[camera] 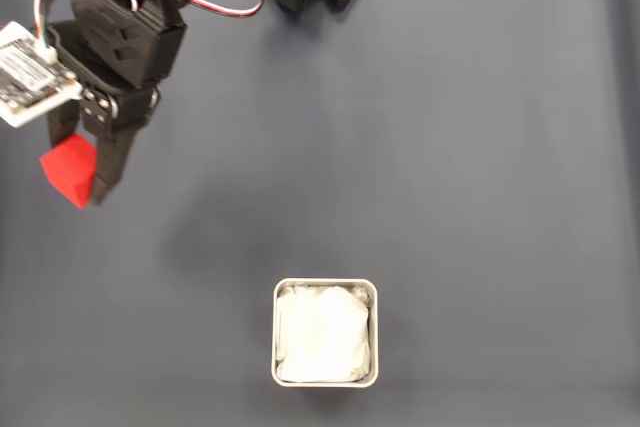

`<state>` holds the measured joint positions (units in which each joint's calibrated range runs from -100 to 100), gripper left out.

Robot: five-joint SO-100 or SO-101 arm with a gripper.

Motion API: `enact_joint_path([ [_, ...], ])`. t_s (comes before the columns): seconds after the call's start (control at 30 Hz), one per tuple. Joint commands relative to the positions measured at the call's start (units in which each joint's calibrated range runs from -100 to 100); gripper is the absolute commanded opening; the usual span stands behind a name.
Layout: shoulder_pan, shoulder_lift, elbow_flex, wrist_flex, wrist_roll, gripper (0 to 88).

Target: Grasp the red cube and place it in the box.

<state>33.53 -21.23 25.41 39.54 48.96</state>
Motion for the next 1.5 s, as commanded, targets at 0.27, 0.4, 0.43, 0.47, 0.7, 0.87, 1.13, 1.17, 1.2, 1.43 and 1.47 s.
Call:
enact_joint_path([
  [0.27, -7.8, -1.0, -4.6, -0.3, 0.7, 8.2],
  [0.4, -10.0, -0.7, -5.4, -0.3, 0.9, 8.1],
  [0.43, -10.5, -0.6, -5.5, -0.3, 1.0, 8.1],
  [0.47, -11.1, -0.6, -5.7, -0.3, 1.1, 8.0],
  [0.7, -14.8, 0.5, -7.2, -0.4, 1.6, 7.7],
  [0.87, -17.3, 2.0, -9.2, -0.4, 1.8, 7.6],
  [1.13, -20.7, 4.7, -12.2, -0.4, 2.1, 7.4],
  [1.17, -21.2, 5.1, -12.5, -0.4, 2.1, 7.4],
  [1.2, -21.5, 5.5, -12.9, -0.4, 2.2, 7.4],
  [1.43, -23.7, 7.4, -13.9, -1.4, 2.4, 7.4],
  [1.47, -24.0, 7.5, -13.9, -1.8, 2.4, 7.4],
])
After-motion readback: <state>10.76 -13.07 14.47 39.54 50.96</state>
